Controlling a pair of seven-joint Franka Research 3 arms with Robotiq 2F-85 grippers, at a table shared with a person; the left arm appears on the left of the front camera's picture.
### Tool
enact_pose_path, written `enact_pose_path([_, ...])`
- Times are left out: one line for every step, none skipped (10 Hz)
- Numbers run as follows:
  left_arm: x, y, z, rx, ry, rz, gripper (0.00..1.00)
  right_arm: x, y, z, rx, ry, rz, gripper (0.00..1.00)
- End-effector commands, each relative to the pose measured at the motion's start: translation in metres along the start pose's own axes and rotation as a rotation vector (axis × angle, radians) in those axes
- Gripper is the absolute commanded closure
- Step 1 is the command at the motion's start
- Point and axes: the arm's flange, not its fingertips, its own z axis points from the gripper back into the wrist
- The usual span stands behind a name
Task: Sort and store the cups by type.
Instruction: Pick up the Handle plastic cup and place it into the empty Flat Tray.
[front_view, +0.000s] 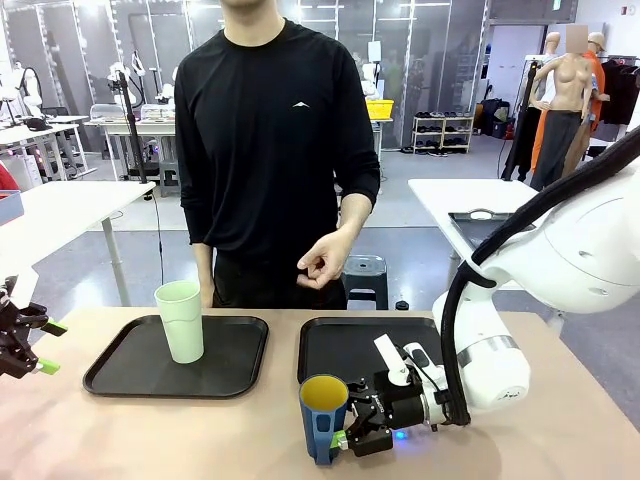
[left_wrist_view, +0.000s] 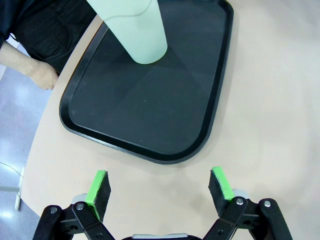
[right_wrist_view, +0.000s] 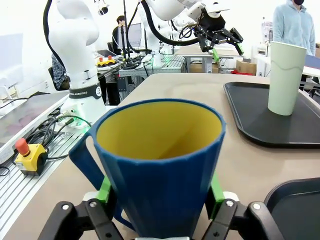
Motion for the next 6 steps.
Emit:
enact_pose_path([0.001, 0.001, 0.001, 0.004, -0.024, -0.003, 0.00, -0.006, 0.001, -0.005, -0.002, 0.006, 0.044, 0.22])
enact_pose_path([0.001, 0.001, 0.001, 0.004, -0.024, -0.003, 0.00, -0.005, 0.002, -0.005, -0.002, 0.012, 0.049, 0.48])
enact_pose_path([0.001, 0.001, 0.001, 0.004, -0.024, -0.003, 0.00, -0.004, 0.002, -0.006, 0.004, 0.015, 0.041, 0.28])
enact_pose_path([0.001, 0.001, 0.001, 0.004, -0.024, -0.003, 0.00, -0.002, 0.002, -0.006, 0.004, 0.007, 0.037, 0.28])
enact_pose_path([0.001, 0.001, 0.001, 0.004, -0.024, -0.003, 0.00, 0.002, 0.003, -0.005, -0.015, 0.012, 0.020, 0.28])
enact_pose_path([0.001, 0.001, 0.001, 0.004, -0.024, -0.003, 0.00, 0.008, 0.005, -0.005, -0.021, 0.006, 0.003, 0.28])
